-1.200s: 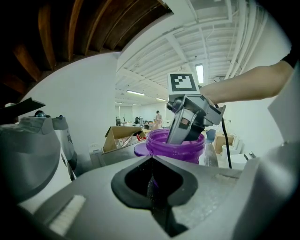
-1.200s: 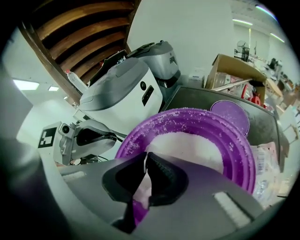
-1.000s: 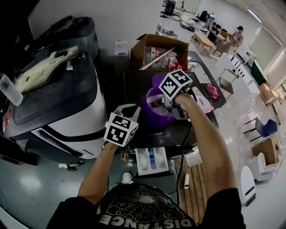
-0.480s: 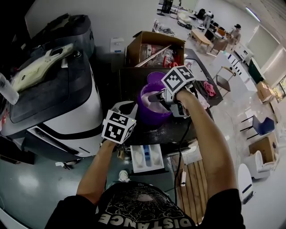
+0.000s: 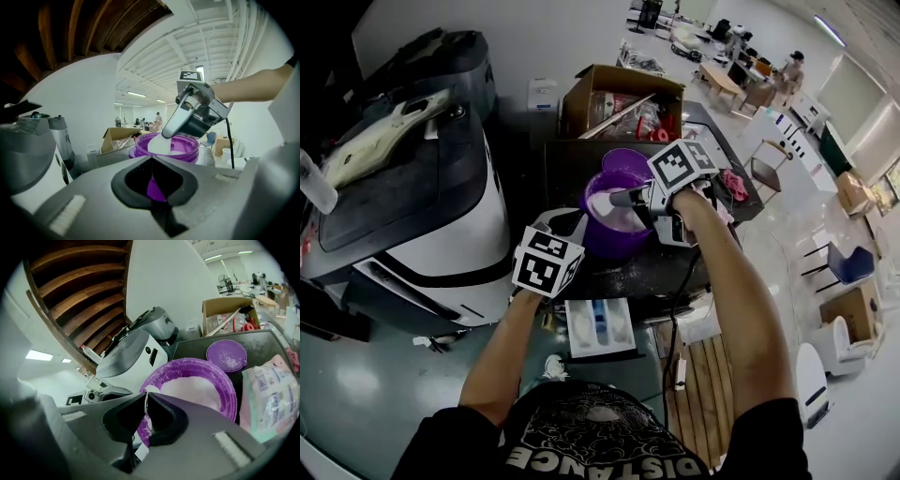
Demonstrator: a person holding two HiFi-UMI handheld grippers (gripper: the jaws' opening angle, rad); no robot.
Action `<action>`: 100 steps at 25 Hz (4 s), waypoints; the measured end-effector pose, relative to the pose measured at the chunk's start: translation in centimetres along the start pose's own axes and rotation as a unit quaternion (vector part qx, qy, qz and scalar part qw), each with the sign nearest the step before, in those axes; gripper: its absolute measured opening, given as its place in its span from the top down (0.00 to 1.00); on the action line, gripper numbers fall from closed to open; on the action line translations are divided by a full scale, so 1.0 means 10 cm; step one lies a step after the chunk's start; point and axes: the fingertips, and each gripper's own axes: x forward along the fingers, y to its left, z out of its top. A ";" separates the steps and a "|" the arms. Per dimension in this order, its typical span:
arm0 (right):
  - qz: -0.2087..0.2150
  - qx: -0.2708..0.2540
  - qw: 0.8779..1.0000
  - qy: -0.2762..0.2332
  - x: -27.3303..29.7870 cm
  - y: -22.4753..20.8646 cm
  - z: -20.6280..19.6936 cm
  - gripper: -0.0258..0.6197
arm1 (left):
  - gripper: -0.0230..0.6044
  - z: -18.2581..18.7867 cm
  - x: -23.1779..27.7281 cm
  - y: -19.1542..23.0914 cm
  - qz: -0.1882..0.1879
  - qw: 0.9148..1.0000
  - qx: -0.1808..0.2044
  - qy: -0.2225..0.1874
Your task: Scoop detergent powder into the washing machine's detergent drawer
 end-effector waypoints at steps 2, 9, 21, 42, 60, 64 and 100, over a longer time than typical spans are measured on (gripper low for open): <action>0.002 0.009 1.000 -0.009 -0.05 -0.02 -0.02 0.90 | 0.96 0.02 -0.01 -0.02 0.004 1.000 -0.001 -0.001; 0.031 0.052 0.996 -0.060 -0.18 -0.08 -0.02 0.90 | 0.96 0.07 -0.04 -0.06 0.019 1.000 -0.004 -0.002; 0.102 0.111 0.976 -0.157 -0.35 -0.10 0.02 0.90 | 0.96 0.11 -0.08 -0.17 0.046 0.999 -0.010 -0.003; 0.208 0.227 0.909 -0.279 -0.57 -0.08 -0.04 0.90 | 0.96 0.14 -0.22 -0.31 0.110 0.994 -0.017 -0.003; 0.263 0.295 0.854 -0.339 -0.77 -0.17 -0.21 0.90 | 0.96 0.11 -0.42 -0.46 0.185 0.982 -0.030 -0.020; 0.274 0.291 0.853 -0.334 -0.81 -0.12 -0.27 0.90 | 0.96 0.06 -0.50 -0.51 0.201 0.979 -0.036 -0.019; 0.254 0.269 0.854 -0.367 -0.76 0.49 -1.19 0.90 | 0.96 -0.39 -1.33 -0.87 0.146 0.989 -0.035 -0.011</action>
